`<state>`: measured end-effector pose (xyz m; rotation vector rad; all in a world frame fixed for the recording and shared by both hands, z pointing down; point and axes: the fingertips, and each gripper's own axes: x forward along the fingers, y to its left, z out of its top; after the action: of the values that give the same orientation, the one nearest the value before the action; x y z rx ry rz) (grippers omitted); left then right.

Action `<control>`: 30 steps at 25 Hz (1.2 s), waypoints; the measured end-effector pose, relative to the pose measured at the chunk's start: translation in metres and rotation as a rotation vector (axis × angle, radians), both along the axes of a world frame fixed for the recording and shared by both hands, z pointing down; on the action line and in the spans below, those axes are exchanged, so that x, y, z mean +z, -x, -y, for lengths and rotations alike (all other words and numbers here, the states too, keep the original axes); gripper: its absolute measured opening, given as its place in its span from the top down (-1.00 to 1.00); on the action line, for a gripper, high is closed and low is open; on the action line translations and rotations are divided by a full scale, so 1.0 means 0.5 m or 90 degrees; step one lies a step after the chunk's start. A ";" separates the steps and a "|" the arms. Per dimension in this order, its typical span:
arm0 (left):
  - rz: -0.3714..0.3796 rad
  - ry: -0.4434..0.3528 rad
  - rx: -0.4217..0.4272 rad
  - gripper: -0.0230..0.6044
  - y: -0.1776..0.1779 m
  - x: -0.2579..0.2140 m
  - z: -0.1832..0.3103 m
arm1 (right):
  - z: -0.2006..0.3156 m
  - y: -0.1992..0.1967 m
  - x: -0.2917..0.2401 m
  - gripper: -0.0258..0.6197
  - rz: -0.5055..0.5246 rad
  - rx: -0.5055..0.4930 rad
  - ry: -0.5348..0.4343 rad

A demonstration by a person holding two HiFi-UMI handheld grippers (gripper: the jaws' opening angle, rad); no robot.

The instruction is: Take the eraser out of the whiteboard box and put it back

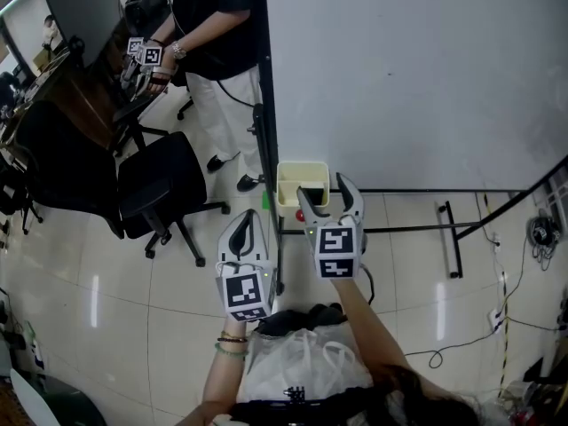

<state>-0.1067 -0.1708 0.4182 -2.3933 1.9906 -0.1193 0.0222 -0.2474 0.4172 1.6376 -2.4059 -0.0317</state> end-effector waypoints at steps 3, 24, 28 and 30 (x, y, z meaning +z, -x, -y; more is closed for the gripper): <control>-0.001 0.001 0.002 0.92 -0.004 0.002 -0.002 | -0.022 -0.018 -0.033 -0.08 0.028 -0.004 -0.006; 0.004 0.005 0.007 0.92 -0.023 0.001 -0.012 | -0.077 -0.088 -0.046 0.09 0.033 0.022 0.006; 0.006 0.005 0.010 0.92 -0.031 0.001 -0.017 | -0.087 -0.080 -0.055 0.11 0.051 0.013 0.020; 0.009 0.005 0.013 0.92 -0.036 0.000 -0.016 | -0.090 -0.087 -0.056 0.12 0.051 0.017 0.017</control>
<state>-0.0887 -0.1626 0.4183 -2.4098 1.9618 -0.1438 0.0658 -0.2026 0.3893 1.6892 -2.4309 0.0709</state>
